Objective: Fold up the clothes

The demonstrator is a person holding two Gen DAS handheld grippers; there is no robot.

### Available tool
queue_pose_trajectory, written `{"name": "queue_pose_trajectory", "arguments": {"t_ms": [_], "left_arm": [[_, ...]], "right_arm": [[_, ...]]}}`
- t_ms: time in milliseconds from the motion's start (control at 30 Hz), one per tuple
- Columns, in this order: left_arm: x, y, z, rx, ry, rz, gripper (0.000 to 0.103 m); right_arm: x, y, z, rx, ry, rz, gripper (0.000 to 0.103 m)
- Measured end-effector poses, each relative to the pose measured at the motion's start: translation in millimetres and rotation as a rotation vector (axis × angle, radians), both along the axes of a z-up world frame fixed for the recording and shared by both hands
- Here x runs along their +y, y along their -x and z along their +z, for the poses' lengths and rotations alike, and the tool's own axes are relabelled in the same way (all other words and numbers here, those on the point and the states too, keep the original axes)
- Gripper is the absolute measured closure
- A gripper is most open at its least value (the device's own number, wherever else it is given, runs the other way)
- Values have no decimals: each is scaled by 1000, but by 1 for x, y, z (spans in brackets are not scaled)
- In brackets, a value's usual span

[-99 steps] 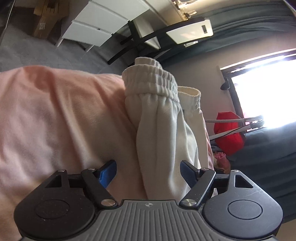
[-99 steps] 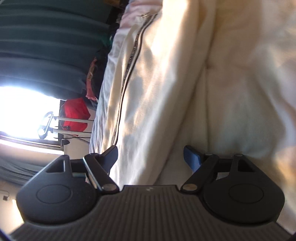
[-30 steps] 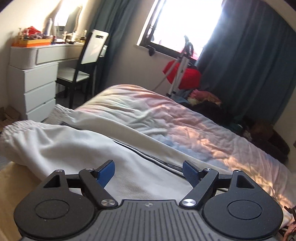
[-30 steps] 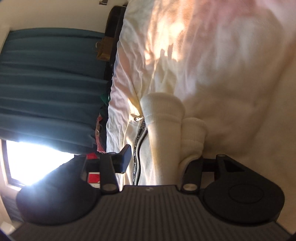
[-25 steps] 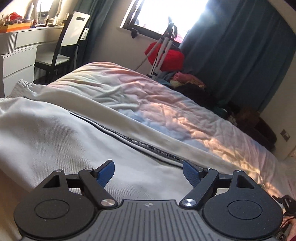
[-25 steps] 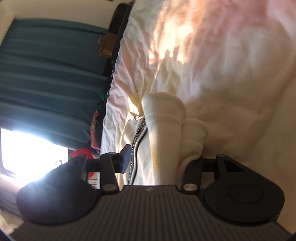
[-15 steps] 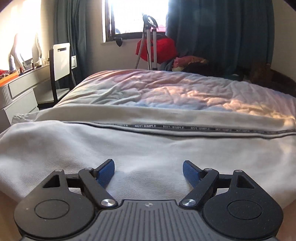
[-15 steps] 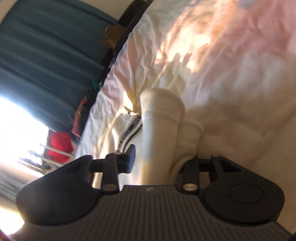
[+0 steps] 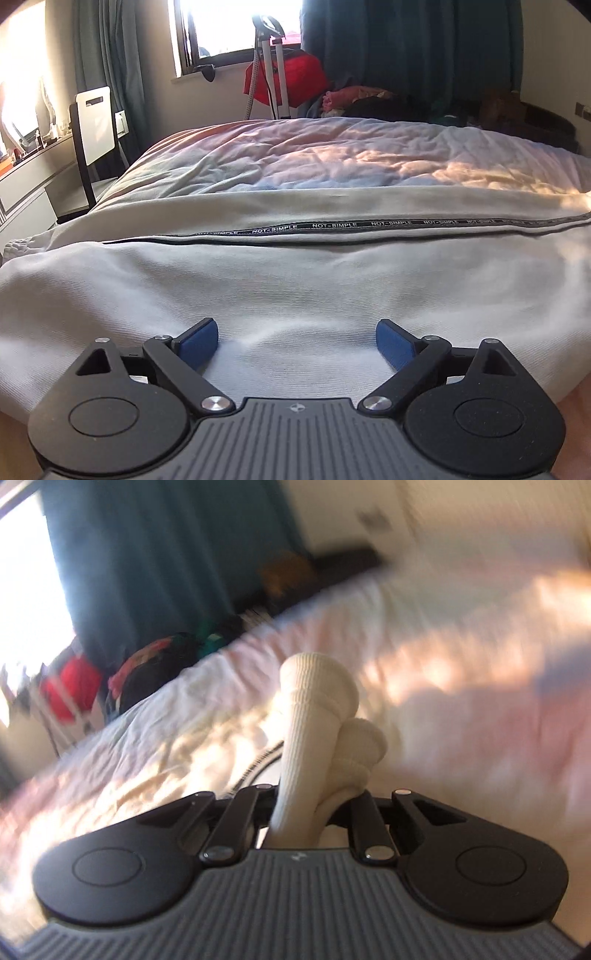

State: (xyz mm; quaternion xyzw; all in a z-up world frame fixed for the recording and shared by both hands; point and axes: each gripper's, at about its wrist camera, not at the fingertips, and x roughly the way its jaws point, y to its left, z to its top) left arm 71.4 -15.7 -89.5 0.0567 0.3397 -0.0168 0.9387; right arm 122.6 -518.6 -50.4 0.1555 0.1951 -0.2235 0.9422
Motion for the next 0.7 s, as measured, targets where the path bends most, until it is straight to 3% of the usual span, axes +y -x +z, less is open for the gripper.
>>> {"name": "queue_pose_trajectory", "arguments": {"t_ms": [67,200,400,467,600,700], "left_arm": [[3,0,5,-9,15,10,9],[13,3,15,-42,35,41,9],[40,7,30,-74,140,135,9],[47,5,30,-63,182,155,9],[47,4,31,-61,189,155,9],[45,6,33,-72,187,143,9]], "right_arm": [[35,2,17,-27,167,84,89],[103,1,36,-95,401,252,89],[199,18,29,-128,585,516,89],[226,23,11,-87,606,625,89],[277,24,-45,123,691,877,89],[289,25,-66,187,778,913,89]]}}
